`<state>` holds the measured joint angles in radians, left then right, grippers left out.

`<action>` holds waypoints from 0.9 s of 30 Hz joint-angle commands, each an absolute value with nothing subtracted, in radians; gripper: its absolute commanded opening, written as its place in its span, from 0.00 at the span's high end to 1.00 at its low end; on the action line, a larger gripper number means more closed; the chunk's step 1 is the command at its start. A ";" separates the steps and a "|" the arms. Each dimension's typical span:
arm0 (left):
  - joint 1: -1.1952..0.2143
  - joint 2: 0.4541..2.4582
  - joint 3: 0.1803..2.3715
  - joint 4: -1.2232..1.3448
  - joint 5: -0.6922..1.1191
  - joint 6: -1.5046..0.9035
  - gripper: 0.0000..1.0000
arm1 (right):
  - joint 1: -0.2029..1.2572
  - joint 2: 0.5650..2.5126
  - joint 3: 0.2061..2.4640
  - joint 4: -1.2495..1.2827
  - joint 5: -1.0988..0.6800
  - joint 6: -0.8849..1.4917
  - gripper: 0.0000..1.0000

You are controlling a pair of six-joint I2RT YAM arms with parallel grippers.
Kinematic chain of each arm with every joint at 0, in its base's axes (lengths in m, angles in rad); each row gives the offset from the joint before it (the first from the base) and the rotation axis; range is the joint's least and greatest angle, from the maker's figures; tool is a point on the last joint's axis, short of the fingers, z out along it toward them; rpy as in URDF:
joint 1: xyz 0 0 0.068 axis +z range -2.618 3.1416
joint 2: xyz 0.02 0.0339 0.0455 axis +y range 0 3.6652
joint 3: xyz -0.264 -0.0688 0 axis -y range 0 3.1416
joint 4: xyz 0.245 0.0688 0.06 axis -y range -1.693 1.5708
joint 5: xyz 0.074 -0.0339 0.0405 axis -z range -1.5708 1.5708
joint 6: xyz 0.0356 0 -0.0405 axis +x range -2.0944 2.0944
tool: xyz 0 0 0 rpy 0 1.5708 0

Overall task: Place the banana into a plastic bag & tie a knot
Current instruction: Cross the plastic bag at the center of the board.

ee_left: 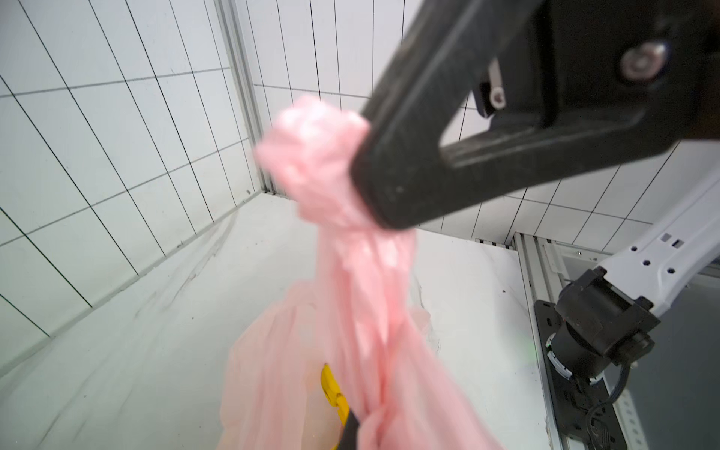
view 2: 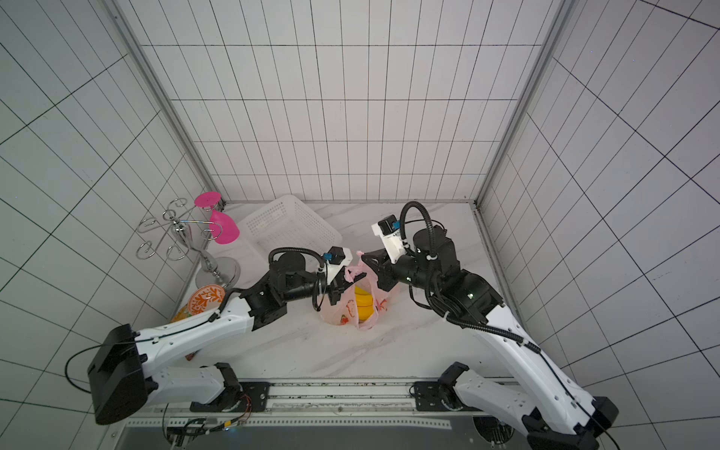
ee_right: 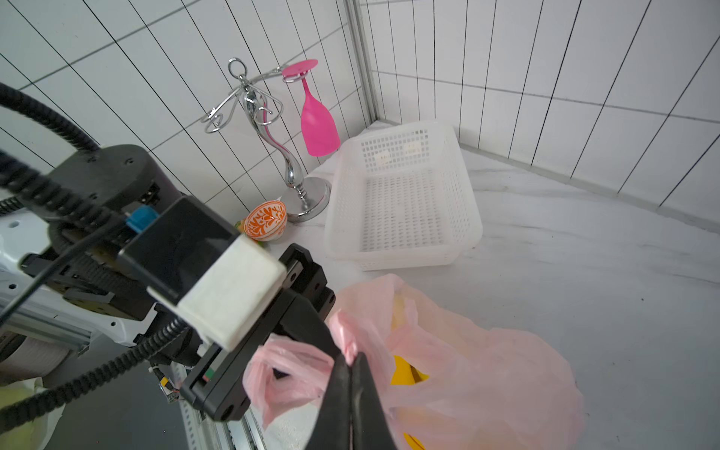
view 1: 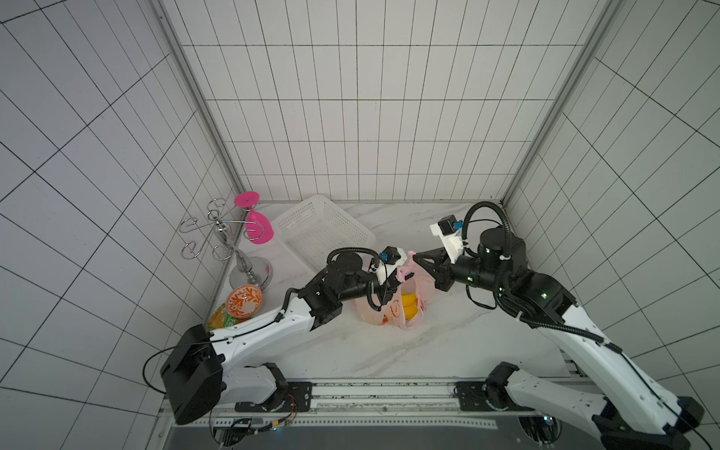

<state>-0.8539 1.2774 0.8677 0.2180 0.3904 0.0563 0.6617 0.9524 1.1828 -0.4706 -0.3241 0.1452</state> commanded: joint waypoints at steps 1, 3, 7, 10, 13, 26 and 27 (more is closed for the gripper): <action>-0.829 1.280 0.869 0.184 0.383 0.005 1.00 | 0.662 0.887 1.085 -0.364 -0.297 0.121 1.00; -0.825 1.279 0.868 0.201 0.393 -0.003 1.00 | 0.662 0.870 1.043 -0.355 -0.284 0.130 1.00; -0.825 1.280 0.872 0.224 0.397 -0.029 1.00 | 0.666 0.838 0.983 -0.331 -0.240 0.141 1.00; -0.817 1.294 0.894 0.212 0.370 -0.048 1.00 | 0.676 0.808 0.929 -0.280 -0.266 0.151 1.00; -0.806 1.298 0.904 0.199 0.333 -0.054 1.00 | 0.696 0.806 0.890 -0.278 -0.264 0.169 1.00; -0.802 1.302 0.931 0.165 0.283 -0.029 1.00 | 0.784 0.825 0.698 -0.207 -0.171 0.219 1.00; -0.802 1.304 0.934 0.163 0.284 -0.024 1.00 | 0.788 0.831 0.689 -0.196 -0.166 0.223 1.00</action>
